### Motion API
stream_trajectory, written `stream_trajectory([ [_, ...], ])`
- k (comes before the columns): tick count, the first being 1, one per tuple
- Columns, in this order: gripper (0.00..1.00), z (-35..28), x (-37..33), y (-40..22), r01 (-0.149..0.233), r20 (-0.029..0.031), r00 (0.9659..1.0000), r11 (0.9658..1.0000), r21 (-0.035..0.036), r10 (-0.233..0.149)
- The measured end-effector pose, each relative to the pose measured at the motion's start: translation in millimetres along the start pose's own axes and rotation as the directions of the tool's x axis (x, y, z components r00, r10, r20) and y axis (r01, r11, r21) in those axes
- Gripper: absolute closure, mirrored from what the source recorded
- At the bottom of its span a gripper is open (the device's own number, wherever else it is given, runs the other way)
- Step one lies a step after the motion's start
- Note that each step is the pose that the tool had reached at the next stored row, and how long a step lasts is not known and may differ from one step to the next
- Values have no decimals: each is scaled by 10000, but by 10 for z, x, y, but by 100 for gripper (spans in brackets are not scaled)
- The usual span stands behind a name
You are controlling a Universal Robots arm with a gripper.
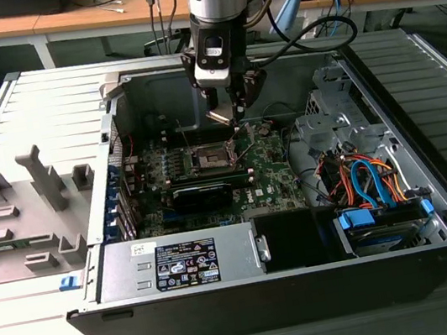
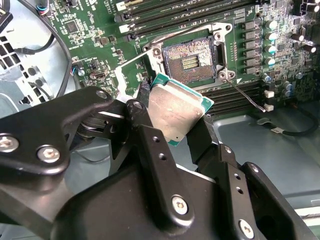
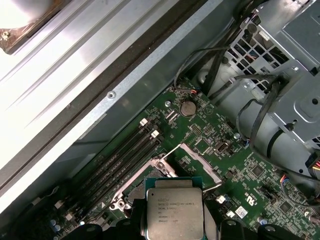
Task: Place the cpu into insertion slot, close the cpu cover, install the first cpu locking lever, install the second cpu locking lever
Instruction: 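Place the cpu into insertion slot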
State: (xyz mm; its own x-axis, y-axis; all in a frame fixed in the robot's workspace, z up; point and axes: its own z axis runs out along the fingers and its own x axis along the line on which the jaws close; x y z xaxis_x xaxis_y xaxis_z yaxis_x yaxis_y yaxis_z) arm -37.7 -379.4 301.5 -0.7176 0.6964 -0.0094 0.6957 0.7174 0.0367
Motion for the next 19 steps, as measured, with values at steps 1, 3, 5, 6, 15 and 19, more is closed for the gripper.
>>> stream_trajectory([
  [1, 45, 0, 0, 0, -12, 1, 10000, 10000, 1, 12],
  [3, 45, 0, 0, 0, -30, 1, 10000, 10000, 0, 30],
  [5, 45, 1, 0, 0, -50, 3, 10000, 10000, 1, 50],
  [6, 45, 1, 0, 0, -58, 3, 10000, 10000, 2, 58],
  [15, 45, 3, 0, 0, -132, 6, 9999, 9999, 2, 132],
  [19, 45, 4, 0, 0, -172, 8, 9999, 9999, 3, 172],
])
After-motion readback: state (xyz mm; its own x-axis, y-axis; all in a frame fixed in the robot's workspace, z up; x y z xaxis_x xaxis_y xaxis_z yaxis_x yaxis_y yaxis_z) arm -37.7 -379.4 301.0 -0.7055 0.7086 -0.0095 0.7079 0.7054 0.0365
